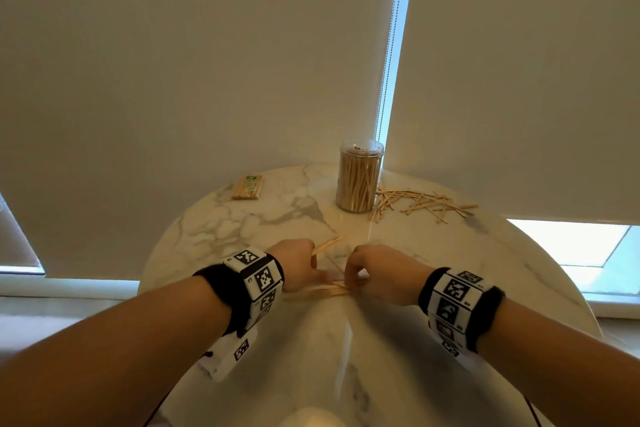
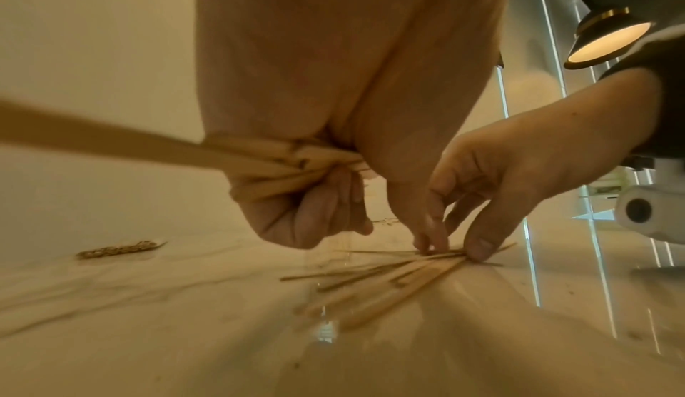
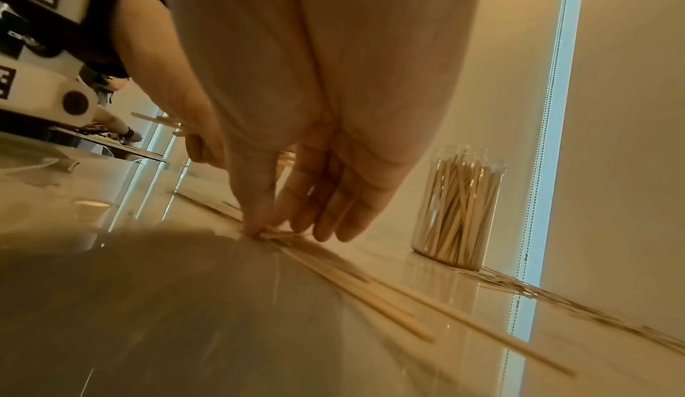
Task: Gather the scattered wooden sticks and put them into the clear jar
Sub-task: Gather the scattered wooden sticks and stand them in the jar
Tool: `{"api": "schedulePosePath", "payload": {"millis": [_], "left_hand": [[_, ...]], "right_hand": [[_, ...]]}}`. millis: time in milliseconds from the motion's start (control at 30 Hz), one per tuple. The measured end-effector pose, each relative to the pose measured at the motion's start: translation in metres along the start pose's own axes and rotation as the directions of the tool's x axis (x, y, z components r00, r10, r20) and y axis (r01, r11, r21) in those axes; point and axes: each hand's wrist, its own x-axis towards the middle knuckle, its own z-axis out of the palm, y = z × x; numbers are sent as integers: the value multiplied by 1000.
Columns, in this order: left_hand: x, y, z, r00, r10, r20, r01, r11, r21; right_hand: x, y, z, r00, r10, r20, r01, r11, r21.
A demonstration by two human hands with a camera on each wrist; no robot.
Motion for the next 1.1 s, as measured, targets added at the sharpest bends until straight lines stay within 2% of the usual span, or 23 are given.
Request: {"api": "schedulePosePath", "payload": {"millis": [133,233,300,400,567,700,833,900,967,1033,1100], "left_hand": [[-1,-3,0,995,3,101,-5,1000,17],[1,-5,3,990,25,137,-27,1000,14],[3,-3,3,993,43,111,-44,999,12],[6,0,3,999,32,20,-32,999,-21],[13,0,0,995,-44,-91,19,966,-259],[16,-7,-7,970,-130,-208,-3,841,-541],[17,-13,-8,943,-222,-249,-9,730,-684],[18,-13,-7,950,-221,-221,-27,648,-762],[18,-8,-5,960,-194,-202,-53,582,-812],[16,4,-4,963,-164,-213,-96,529,-843],[13,20,-3,965,-115,-234,-153,478,-865]], "right_hand": [[-1,1,0,1000,-8,-26,8,1000,5],[2,0,0,998,44,47,-39,994,-99],[6,-3,-1,996,39,83,-26,988,-152],[7,-10,-2,995,35,94,-23,992,-125],[9,-20,-2,990,15,143,20,971,-239],[11,-22,0,987,66,144,-17,948,-318],[7,-14,-1,987,118,107,-77,941,-330],[6,-5,-7,984,161,74,-136,955,-263],[7,5,-20,978,206,16,-203,973,-113],[7,11,-38,969,242,-42,-235,962,138],[4,12,-53,964,258,-70,-192,851,489]]}}
